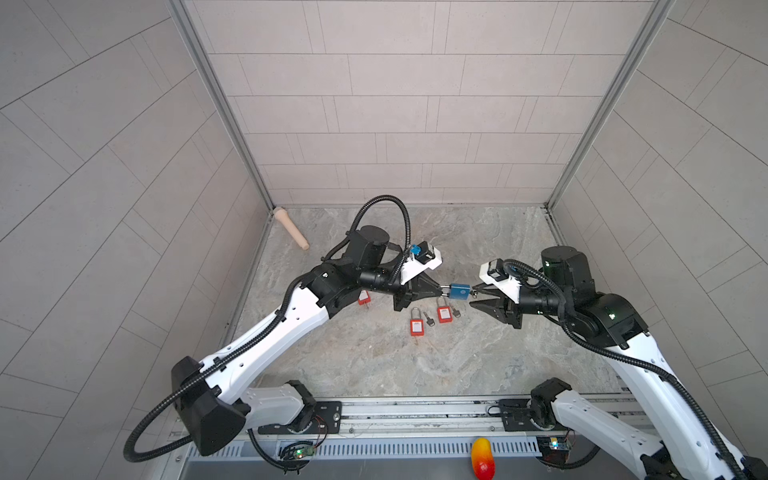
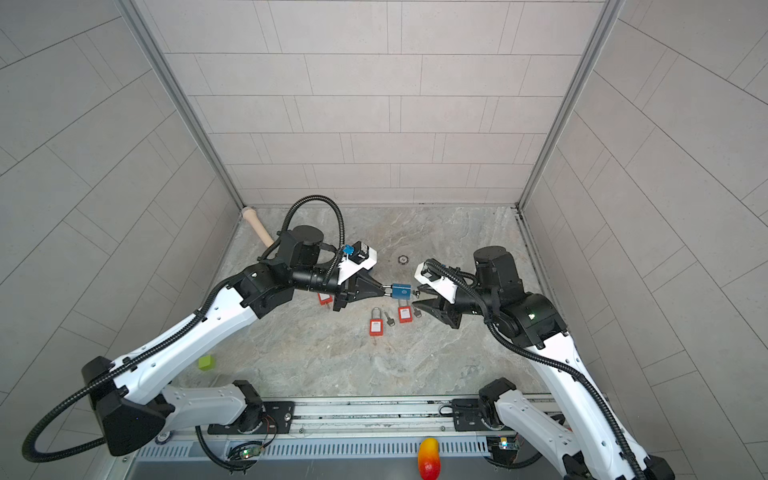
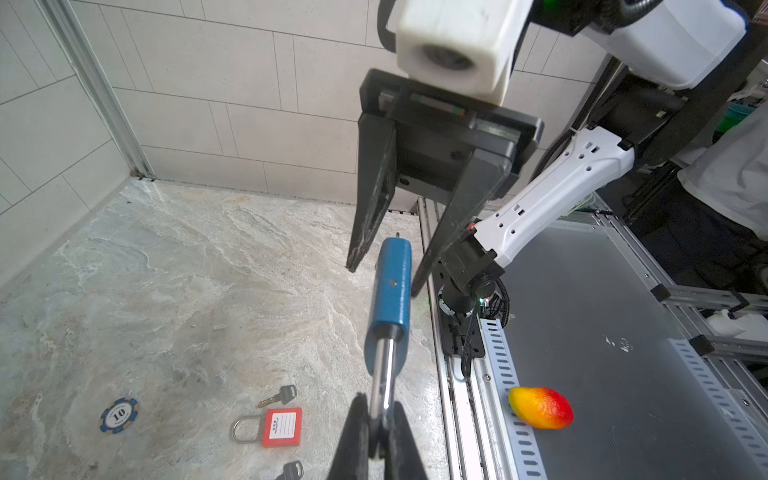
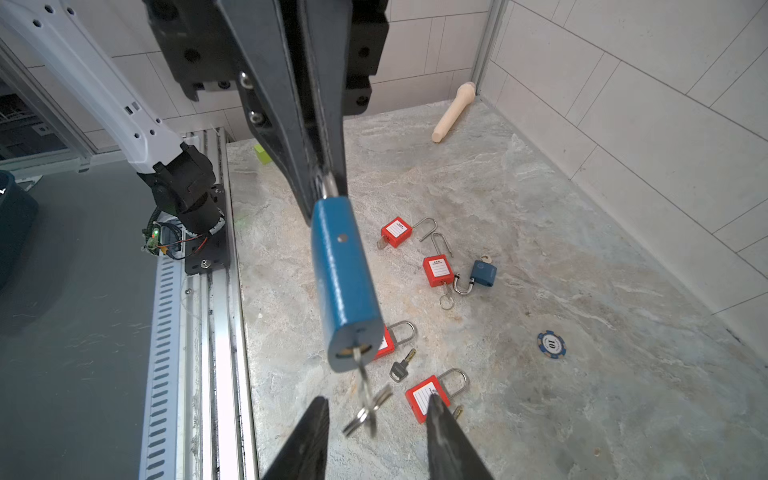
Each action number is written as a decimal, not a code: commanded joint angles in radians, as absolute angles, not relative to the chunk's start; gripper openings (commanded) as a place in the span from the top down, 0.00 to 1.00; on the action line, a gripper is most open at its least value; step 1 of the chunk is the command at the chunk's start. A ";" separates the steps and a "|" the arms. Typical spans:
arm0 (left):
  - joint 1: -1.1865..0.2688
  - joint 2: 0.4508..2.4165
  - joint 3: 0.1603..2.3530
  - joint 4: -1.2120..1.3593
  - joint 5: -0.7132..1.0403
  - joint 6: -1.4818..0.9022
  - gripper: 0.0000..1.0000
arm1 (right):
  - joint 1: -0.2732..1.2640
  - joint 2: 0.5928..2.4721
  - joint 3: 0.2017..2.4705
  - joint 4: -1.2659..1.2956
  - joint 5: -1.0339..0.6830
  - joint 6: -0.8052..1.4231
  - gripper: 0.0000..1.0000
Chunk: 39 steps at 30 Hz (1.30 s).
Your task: Lock with the key
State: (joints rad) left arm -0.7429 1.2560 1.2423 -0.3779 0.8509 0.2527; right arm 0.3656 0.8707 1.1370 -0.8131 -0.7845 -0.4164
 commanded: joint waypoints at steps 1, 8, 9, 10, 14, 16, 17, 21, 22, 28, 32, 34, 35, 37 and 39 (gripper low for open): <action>-0.749 1.217 1.293 -0.380 0.861 0.302 1.00 | 0.362 0.870 1.176 -0.813 -0.804 -0.453 0.62; -0.751 1.224 1.307 -0.412 0.858 0.335 1.00 | 0.362 0.881 1.185 -0.830 -0.850 -0.457 0.71; -0.751 1.227 1.311 -0.415 0.857 0.339 1.00 | 0.364 0.884 1.186 -0.837 -0.855 -0.462 0.74; -0.751 1.229 1.313 -0.418 0.858 0.342 1.00 | 0.364 0.889 1.187 -0.844 -0.860 -0.464 0.76; -0.750 1.234 1.318 -0.419 0.867 0.342 1.00 | 0.363 0.897 1.185 -0.850 -0.873 -0.470 0.80; -0.750 1.234 1.316 -0.419 0.870 0.342 1.00 | 0.363 0.894 1.183 -0.838 -0.872 -0.470 0.81; -0.750 1.234 1.315 -0.419 0.871 0.342 1.00 | 0.363 0.891 1.180 -0.830 -0.871 -0.470 0.82; -0.751 1.235 1.313 -0.422 0.876 0.339 1.00 | 0.363 0.888 1.171 -0.805 -0.877 -0.463 0.80; -0.750 1.237 1.311 -0.421 0.876 0.339 1.00 | 0.363 0.886 1.168 -0.798 -0.880 -0.457 0.78; -0.752 1.239 1.308 -0.422 0.874 0.340 1.00 | 0.364 0.889 1.161 -0.793 -0.906 -0.447 0.79; -0.752 1.239 1.308 -0.422 0.866 0.341 1.00 | 0.364 0.889 1.154 -0.804 -0.899 -0.456 0.93; -0.752 1.239 1.308 -0.423 0.863 0.342 1.00 | 0.364 0.882 1.147 -0.804 -0.891 -0.459 0.94; -0.752 1.237 1.308 -0.424 0.861 0.345 1.00 | 0.364 0.879 1.145 -0.804 -0.884 -0.459 0.95; -0.752 1.236 1.308 -0.426 0.856 0.350 1.00 | 0.364 0.874 1.140 -0.809 -0.865 -0.461 0.97; -0.751 1.235 1.305 -0.426 0.854 0.352 1.00 | 0.364 0.871 1.135 -0.818 -0.851 -0.469 1.00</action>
